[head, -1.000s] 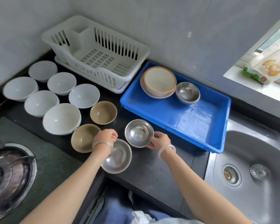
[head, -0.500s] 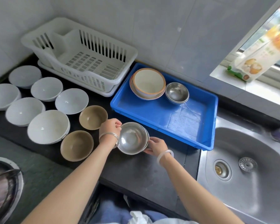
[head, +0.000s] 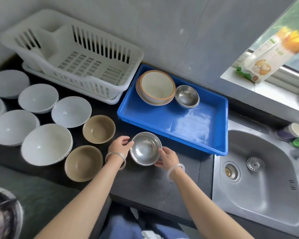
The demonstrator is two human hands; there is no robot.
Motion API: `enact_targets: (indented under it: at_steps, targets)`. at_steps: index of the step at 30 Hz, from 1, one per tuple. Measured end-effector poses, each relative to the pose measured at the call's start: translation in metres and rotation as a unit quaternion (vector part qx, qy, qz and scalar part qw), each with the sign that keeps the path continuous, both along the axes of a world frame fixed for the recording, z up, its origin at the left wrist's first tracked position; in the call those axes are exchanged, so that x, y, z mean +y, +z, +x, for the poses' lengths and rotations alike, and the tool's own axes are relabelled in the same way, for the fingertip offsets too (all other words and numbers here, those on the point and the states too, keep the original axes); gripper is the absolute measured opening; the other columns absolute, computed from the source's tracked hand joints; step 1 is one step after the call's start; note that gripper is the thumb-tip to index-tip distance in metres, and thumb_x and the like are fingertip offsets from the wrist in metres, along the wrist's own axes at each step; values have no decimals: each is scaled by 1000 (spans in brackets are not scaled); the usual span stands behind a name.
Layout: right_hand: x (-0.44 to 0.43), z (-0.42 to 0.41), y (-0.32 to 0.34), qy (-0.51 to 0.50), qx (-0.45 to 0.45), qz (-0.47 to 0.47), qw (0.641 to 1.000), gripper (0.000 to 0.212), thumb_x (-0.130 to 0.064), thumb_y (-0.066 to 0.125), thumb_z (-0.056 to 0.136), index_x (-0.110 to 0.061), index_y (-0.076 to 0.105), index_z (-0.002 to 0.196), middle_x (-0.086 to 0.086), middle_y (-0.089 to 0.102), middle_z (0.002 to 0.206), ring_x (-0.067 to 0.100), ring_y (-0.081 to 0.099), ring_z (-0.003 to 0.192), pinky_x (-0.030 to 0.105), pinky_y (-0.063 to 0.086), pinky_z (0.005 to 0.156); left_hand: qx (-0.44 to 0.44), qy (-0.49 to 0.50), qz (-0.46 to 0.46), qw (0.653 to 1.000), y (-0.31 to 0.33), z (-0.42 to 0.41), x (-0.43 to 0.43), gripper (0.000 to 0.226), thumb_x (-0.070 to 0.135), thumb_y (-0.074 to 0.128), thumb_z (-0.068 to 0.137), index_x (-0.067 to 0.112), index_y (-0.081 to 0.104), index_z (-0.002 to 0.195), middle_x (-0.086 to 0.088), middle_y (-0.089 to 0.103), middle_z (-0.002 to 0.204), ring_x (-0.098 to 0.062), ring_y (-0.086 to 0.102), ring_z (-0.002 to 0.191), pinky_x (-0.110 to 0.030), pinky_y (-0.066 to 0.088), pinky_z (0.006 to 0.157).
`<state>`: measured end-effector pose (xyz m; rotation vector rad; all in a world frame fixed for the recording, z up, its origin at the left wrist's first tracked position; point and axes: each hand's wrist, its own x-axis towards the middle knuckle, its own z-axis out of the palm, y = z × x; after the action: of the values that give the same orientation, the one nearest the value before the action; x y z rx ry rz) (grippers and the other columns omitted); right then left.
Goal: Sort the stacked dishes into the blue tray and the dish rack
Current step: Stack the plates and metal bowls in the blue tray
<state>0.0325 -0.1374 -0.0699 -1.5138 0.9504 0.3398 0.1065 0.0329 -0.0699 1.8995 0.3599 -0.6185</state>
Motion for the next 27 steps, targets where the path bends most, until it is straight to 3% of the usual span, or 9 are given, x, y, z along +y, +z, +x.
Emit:
enact_targets:
  at_steps: [3,7,10,13,15,20,24,27]
  targets:
    - [4,0,-2,-19,-15,-5,1000,25,-21,49,95,-13,59,117,11,65,108,25,69,87,35,60,74,93,58,-101,989,1,-2,0,20,12,58,88,8,65,106,-10,64,99,-26,62,92,-35,54,77]
    - [-1,4,10,-36,-57,-41,997,20,-22,50,93,-17,64,106,6,68,94,19,71,78,30,60,65,51,75,-123,988,16,7,-7,17,13,60,87,12,66,103,-2,65,88,-20,63,85,-34,55,74]
    - [-14,13,27,-35,-91,-72,993,14,-23,52,91,-18,66,90,1,64,73,14,67,56,33,60,65,11,70,-135,988,40,20,-18,5,16,61,86,14,65,86,0,65,80,-16,63,76,-28,55,67]
    - [-33,24,48,-37,-128,-68,989,19,-23,53,90,-22,60,72,-3,55,60,12,59,43,27,55,56,-7,53,-143,988,65,35,-35,13,18,61,86,15,60,74,-2,61,77,-18,60,72,-28,56,64]
    - [-53,33,62,-45,-139,-74,987,18,-23,53,90,-22,62,74,-3,56,61,12,60,42,22,54,51,-9,35,-154,987,80,46,-53,15,17,60,87,15,59,72,-2,58,76,-18,59,70,-27,58,60]
    - [-112,64,79,-58,-138,-95,984,13,-20,51,91,-17,63,89,5,61,79,12,62,44,24,56,58,16,48,-227,972,98,67,-115,6,6,56,89,6,60,86,-3,58,74,-18,59,68,-20,58,55]
    - [-158,91,77,-83,-139,-104,981,12,-19,51,91,-17,61,96,6,63,89,18,65,54,26,57,61,32,73,-244,966,91,86,-171,22,3,53,90,2,61,110,-8,63,91,-20,61,83,-27,52,78]
    - [-181,116,72,-89,-135,-113,980,16,-16,49,91,-12,60,102,9,61,93,24,64,59,31,58,64,6,90,-221,971,78,103,-201,30,0,54,87,-1,61,116,-9,63,102,-21,60,89,-27,51,81]
